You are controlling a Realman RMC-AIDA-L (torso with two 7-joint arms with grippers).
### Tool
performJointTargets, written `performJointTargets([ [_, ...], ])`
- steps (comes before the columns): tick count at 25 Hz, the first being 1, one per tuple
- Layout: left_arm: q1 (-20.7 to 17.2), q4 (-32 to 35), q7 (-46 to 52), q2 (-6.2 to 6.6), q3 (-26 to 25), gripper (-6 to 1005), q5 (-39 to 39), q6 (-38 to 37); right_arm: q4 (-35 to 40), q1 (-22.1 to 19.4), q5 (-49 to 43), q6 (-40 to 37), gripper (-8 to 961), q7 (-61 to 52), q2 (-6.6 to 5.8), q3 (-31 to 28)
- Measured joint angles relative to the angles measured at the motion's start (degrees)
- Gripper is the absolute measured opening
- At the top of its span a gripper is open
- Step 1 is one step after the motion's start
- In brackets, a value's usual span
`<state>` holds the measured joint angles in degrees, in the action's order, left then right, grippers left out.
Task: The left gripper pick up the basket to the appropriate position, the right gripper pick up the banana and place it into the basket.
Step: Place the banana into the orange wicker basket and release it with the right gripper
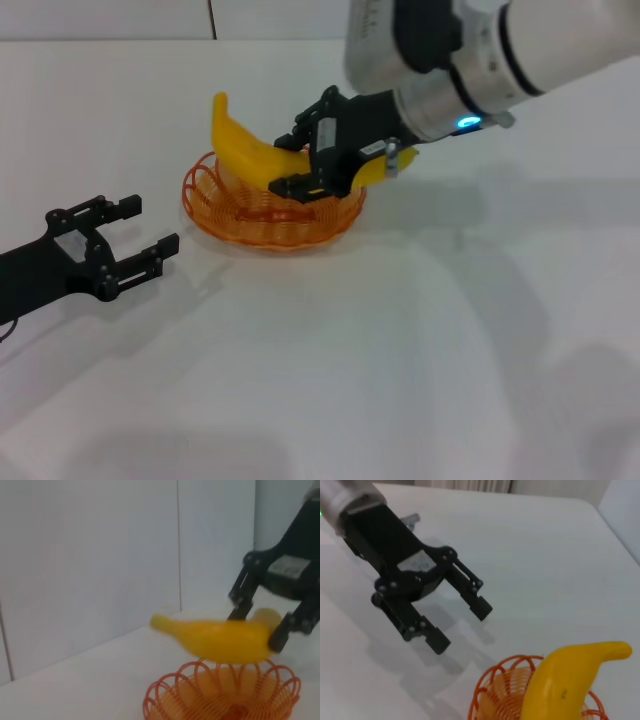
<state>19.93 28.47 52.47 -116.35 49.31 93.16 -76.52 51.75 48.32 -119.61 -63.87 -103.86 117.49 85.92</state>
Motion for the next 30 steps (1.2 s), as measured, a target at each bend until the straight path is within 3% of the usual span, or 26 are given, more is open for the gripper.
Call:
performJointTargets([
  [10, 0.2, -0.3, 0.0, 0.05, 0.0, 711, 0.0, -0.1, -2.9, 1.8, 0.0, 7.4, 540, -2.3, 0.14, 7.3],
  [30, 0.4, -0.3, 0.0, 0.07, 0.0, 711, 0.0, -0.2, -3.9, 1.8, 0.0, 11.5, 595, -3.1, 0.11, 11.4],
])
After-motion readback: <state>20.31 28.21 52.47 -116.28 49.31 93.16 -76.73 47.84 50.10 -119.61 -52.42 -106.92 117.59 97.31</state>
